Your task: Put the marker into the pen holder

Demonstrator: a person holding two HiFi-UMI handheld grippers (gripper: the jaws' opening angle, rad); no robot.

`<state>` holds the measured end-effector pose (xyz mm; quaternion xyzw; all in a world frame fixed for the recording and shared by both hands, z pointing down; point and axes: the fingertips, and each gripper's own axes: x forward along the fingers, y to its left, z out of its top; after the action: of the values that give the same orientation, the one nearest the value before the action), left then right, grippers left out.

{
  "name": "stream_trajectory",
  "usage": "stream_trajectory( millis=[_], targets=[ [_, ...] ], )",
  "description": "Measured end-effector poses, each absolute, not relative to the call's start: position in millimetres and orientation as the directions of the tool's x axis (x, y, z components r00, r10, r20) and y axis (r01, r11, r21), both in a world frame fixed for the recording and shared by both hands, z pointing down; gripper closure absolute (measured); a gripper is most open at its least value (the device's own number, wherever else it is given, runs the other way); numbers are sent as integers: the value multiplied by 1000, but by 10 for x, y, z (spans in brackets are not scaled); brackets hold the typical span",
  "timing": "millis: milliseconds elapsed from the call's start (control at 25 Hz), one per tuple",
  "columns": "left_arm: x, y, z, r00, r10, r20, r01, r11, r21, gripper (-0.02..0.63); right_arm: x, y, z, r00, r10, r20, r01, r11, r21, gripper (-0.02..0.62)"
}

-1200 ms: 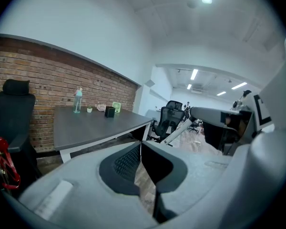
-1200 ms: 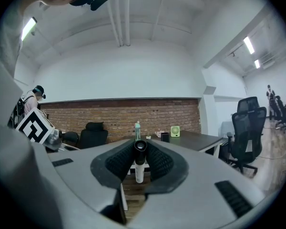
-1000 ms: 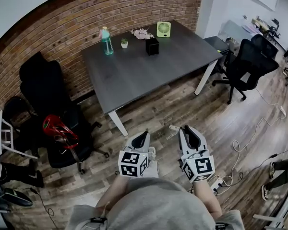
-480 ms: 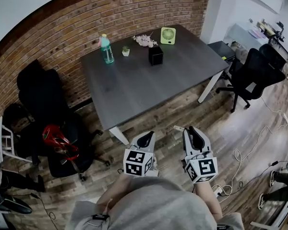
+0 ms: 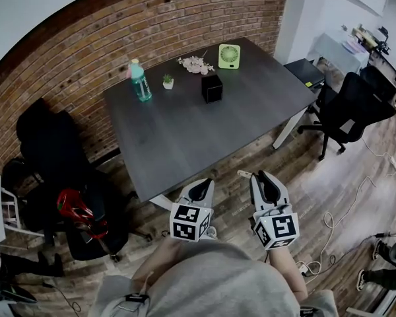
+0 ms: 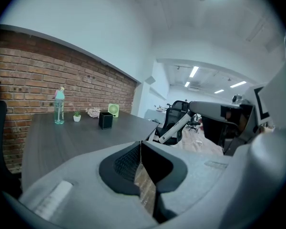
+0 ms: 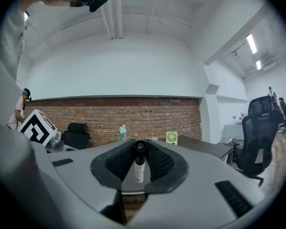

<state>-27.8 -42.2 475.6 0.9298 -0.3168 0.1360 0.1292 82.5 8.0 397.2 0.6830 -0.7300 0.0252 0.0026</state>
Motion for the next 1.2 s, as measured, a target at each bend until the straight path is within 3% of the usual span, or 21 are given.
stream_trajectory(
  millis=[1200],
  targets=[
    [-82, -1774, 4981, 737, -570, 364, -658, -727, 195, 586, 1106, -1319, 4120, -76, -995, 62, -996, 73, -49, 521]
  ],
)
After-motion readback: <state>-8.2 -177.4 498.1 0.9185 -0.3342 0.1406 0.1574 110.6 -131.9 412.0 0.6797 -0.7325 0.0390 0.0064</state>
